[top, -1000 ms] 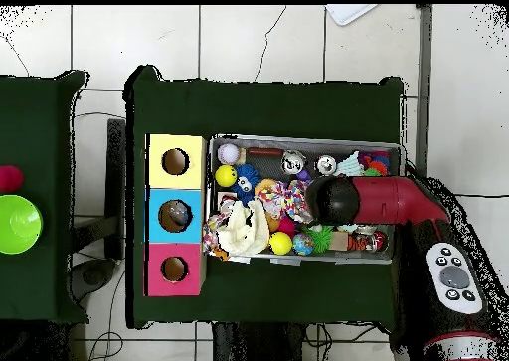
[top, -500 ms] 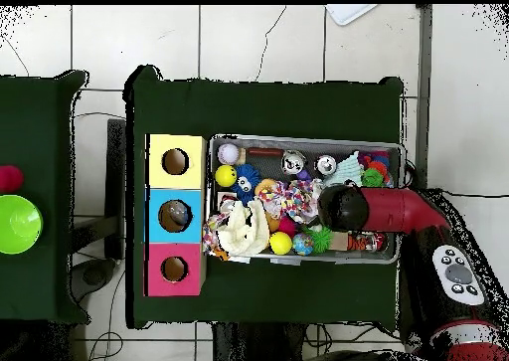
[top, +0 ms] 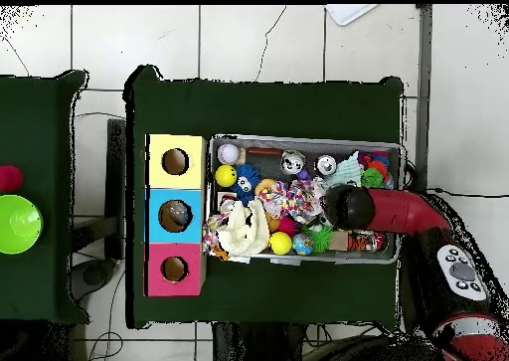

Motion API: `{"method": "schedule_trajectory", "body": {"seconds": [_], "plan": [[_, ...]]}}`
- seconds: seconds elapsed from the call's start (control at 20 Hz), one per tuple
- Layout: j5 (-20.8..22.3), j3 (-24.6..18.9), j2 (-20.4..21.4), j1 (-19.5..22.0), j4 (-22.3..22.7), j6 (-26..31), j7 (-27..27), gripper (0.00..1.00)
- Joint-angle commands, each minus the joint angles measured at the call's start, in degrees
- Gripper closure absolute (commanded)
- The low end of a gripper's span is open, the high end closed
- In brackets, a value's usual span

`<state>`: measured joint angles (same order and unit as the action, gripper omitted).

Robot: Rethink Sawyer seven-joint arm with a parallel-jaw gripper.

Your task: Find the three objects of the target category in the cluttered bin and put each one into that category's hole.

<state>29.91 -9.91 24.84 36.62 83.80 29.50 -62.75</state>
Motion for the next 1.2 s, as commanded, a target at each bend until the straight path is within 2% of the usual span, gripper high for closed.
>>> {"method": "schedule_trajectory", "body": {"seconds": [0.05,0.45,0.6,0.7,0.95,1.2], "plan": [[-8.8,-5.7,-1.6,3.9,2.6,8.9,-6.7,0.0],[-17.5,-7.9,1.1,4.3,7.2,14.3,-6.9,0.0],[-22.0,-9.6,1.2,5.1,9.8,14.7,-8.5,0.0],[-23.4,-9.8,1.6,4.7,11.3,14.3,-9.0,0.0],[-23.2,-7.9,1.6,3.1,12.5,11.1,-8.5,0.0],[-15.8,-4.9,0.1,1.2,9.8,1.4,-5.3,0.0]]}}
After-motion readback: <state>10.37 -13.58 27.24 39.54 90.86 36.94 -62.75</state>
